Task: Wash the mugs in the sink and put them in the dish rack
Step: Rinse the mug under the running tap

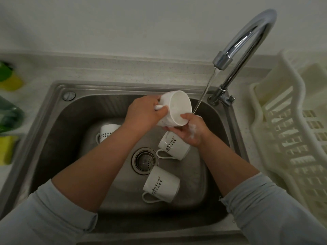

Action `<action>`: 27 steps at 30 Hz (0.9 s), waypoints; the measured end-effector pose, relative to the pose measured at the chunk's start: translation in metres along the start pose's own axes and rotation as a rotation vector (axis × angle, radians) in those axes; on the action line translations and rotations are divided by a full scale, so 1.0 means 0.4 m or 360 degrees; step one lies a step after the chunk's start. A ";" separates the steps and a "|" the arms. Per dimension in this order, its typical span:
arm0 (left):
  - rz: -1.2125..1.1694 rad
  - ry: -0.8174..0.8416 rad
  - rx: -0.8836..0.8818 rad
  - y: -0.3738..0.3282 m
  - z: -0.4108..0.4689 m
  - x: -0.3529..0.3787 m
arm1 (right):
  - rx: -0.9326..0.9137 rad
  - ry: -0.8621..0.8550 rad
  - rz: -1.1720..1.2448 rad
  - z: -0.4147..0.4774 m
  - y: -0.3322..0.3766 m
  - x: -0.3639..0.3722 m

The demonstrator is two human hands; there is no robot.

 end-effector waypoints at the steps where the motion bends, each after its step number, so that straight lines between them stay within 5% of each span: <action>1: -0.0004 0.0071 -0.0036 0.001 -0.003 0.004 | 0.0019 -0.0026 -0.0056 -0.005 -0.003 -0.011; 11: -0.0403 0.0691 -0.0416 0.009 -0.031 0.088 | 0.0292 -0.0301 -0.0658 -0.045 -0.027 -0.126; 21: -0.1260 0.1212 -0.0770 0.045 -0.061 0.207 | 0.0343 -0.0248 -0.0583 -0.065 -0.028 -0.189; 27: -0.1666 0.1278 -0.0882 0.034 -0.078 0.299 | 0.0347 -0.0323 -0.0577 -0.078 0.001 -0.233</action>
Point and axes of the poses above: each hand's wrist, its own z-axis towards the middle knuckle, its own x-axis out of the palm, y = z × x, the point moved 8 cm from there along z, towards the middle knuckle, and after that the axes turned 12 degrees about z, right-handed, at the moved point
